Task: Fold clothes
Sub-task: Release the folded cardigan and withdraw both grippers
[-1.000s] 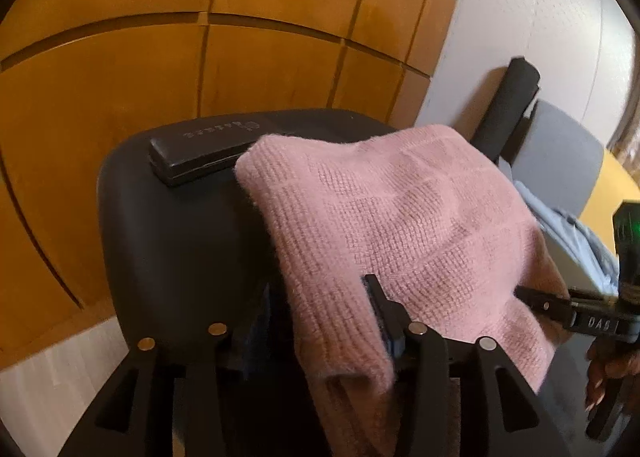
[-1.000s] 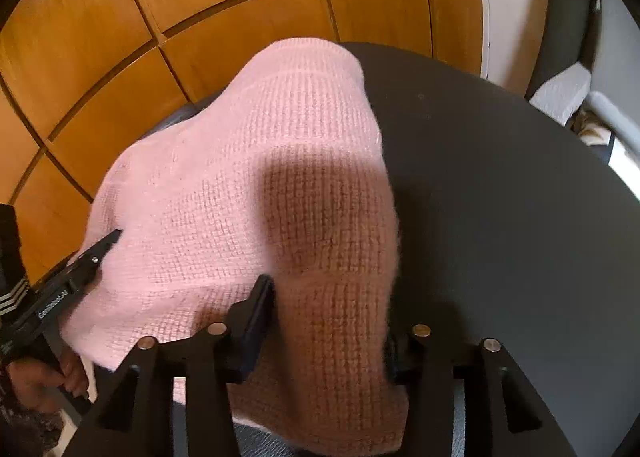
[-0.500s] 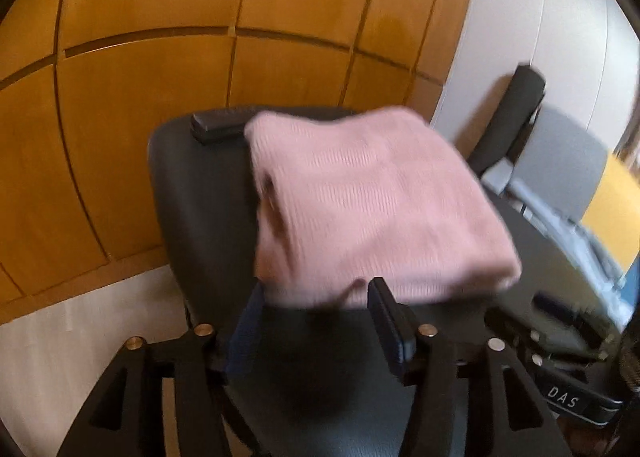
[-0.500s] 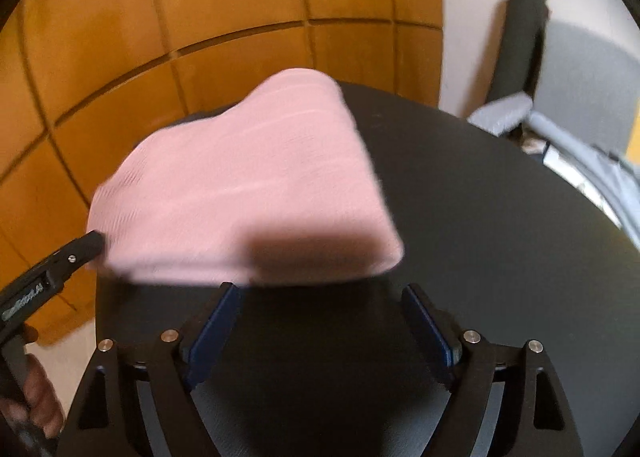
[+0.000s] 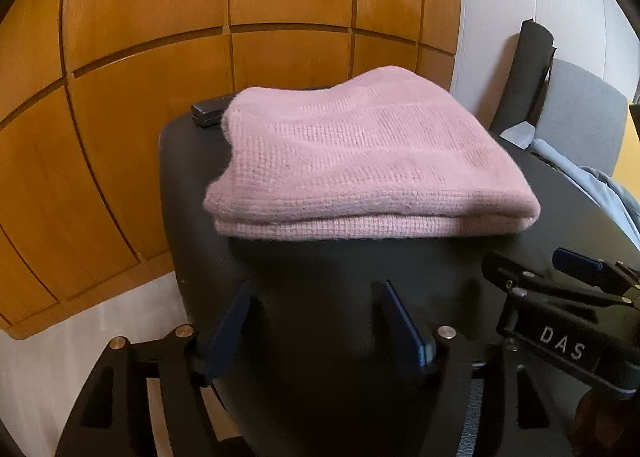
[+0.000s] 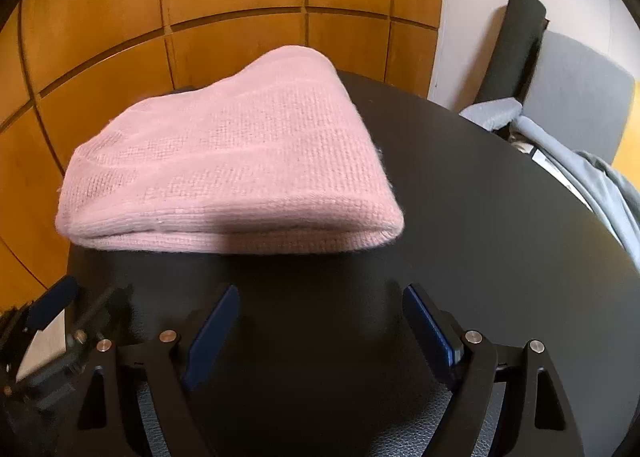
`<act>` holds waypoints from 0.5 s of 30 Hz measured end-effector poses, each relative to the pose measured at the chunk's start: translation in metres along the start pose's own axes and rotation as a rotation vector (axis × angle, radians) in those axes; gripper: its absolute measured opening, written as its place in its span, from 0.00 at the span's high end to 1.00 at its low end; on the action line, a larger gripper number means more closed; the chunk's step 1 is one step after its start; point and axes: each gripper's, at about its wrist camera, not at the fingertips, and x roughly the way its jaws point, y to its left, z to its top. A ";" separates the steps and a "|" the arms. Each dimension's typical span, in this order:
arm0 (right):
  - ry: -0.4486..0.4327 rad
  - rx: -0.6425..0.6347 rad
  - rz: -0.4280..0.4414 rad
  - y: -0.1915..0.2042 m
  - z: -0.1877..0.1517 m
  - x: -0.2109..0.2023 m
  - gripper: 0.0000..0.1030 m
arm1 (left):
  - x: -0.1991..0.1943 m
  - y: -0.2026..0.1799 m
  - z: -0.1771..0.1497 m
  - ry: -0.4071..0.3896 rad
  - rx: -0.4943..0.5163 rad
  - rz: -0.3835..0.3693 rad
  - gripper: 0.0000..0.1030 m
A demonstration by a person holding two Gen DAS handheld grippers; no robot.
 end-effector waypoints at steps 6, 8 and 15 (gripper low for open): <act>-0.004 0.027 0.000 -0.003 -0.004 0.004 0.18 | 0.000 0.000 -0.001 0.008 0.000 -0.017 0.28; -0.013 0.027 -0.005 -0.002 -0.005 0.002 0.18 | 0.000 0.000 0.000 0.017 0.004 -0.022 0.28; -0.031 0.022 -0.011 0.001 -0.006 -0.004 0.18 | 0.002 -0.002 0.003 0.030 0.007 -0.025 0.27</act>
